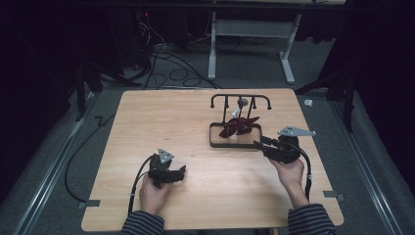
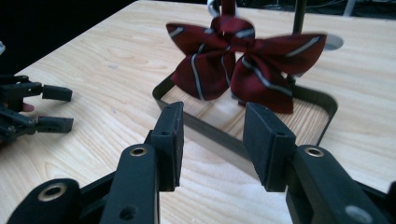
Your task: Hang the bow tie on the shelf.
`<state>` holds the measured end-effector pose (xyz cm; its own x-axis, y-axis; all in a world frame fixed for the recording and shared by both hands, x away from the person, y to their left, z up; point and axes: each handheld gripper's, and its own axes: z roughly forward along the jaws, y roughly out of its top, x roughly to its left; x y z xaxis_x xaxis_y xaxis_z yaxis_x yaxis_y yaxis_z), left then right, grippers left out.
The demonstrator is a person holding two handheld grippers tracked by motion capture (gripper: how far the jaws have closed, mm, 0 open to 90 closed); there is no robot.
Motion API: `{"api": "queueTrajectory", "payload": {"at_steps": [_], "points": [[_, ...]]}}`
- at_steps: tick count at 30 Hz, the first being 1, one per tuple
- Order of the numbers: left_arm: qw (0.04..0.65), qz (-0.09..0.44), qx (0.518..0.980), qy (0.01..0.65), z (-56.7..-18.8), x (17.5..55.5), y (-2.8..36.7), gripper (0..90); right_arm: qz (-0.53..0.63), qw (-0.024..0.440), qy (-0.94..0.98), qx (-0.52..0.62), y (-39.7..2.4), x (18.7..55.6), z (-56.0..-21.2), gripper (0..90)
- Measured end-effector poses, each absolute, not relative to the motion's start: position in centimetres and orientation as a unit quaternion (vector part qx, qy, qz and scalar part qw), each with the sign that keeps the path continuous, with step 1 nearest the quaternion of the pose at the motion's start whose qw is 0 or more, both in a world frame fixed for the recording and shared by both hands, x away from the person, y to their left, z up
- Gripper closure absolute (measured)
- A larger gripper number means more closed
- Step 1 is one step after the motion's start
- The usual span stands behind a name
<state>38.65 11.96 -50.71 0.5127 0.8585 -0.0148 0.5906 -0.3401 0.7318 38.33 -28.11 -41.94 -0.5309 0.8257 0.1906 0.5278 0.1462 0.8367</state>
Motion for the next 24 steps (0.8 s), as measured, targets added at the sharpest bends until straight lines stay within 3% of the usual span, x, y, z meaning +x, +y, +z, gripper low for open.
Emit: {"api": "queueTrajectory", "payload": {"at_steps": [24], "points": [[0.351,0.192,0.796,0.455,-50.7,38.7,12.0,19.5,0.466,0.123,0.735,0.477,-27.8,37.0,-46.0,60.1]]}}
